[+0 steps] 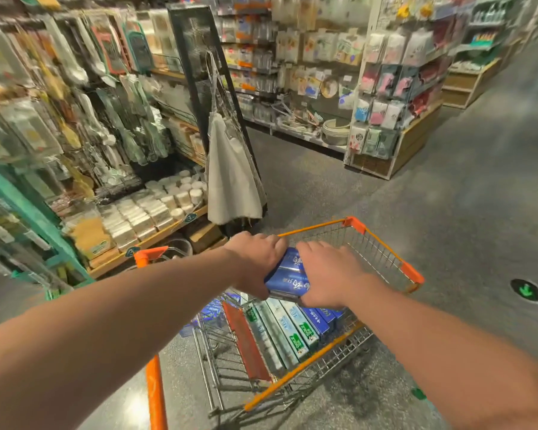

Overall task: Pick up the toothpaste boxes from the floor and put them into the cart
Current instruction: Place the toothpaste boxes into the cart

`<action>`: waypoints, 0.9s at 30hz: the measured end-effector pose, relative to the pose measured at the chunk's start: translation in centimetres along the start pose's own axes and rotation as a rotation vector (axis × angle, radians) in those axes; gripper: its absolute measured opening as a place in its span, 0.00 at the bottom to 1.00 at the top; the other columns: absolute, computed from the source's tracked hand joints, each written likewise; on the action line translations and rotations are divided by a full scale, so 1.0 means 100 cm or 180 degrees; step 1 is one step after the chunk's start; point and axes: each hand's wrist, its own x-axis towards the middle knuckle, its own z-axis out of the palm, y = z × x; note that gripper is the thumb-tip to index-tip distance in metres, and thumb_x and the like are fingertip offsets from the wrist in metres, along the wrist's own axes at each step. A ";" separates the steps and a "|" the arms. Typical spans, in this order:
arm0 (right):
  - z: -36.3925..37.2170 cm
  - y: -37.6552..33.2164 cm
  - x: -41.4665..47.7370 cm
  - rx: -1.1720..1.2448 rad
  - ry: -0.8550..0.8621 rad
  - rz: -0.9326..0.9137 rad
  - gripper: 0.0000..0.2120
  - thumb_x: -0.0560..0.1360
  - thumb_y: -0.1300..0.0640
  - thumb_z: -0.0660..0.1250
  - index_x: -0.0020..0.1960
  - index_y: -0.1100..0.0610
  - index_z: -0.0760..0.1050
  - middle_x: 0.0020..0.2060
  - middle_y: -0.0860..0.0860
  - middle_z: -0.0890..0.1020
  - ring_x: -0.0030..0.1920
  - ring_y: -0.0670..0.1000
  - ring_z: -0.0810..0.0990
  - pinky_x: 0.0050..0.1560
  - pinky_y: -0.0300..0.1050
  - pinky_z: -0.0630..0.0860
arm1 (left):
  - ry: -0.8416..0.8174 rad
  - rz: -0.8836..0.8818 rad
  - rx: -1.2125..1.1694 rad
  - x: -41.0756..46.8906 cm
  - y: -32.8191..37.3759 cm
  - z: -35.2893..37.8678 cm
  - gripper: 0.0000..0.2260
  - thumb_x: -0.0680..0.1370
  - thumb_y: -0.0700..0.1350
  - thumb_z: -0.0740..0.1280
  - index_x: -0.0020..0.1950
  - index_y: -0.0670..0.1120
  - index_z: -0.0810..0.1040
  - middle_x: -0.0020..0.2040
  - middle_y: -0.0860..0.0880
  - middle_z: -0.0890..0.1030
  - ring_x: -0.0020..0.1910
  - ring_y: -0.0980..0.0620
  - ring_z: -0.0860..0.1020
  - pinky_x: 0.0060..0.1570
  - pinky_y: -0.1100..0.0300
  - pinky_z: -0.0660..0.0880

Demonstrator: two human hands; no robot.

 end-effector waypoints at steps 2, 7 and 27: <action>0.014 -0.003 0.022 0.0084 -0.0108 0.0106 0.38 0.64 0.36 0.75 0.64 0.52 0.64 0.61 0.50 0.75 0.63 0.55 0.74 0.58 0.57 0.74 | -0.0095 0.0044 0.0003 0.017 -0.016 0.019 0.39 0.64 0.63 0.75 0.68 0.47 0.64 0.59 0.48 0.75 0.57 0.45 0.77 0.55 0.47 0.77; 0.059 -0.005 0.081 0.0111 -0.0398 0.0420 0.31 0.74 0.55 0.74 0.70 0.54 0.62 0.68 0.52 0.71 0.70 0.56 0.70 0.65 0.60 0.71 | -0.0288 0.0251 0.0016 0.066 -0.050 0.070 0.40 0.65 0.61 0.77 0.69 0.48 0.64 0.60 0.48 0.74 0.58 0.45 0.76 0.57 0.46 0.77; 0.372 -0.086 0.179 0.0961 -0.0457 0.2415 0.27 0.72 0.42 0.70 0.61 0.60 0.71 0.52 0.54 0.77 0.54 0.58 0.79 0.49 0.61 0.76 | -0.0455 0.2197 0.0329 0.213 -0.049 0.392 0.44 0.66 0.57 0.79 0.75 0.48 0.60 0.68 0.49 0.71 0.64 0.45 0.74 0.64 0.47 0.69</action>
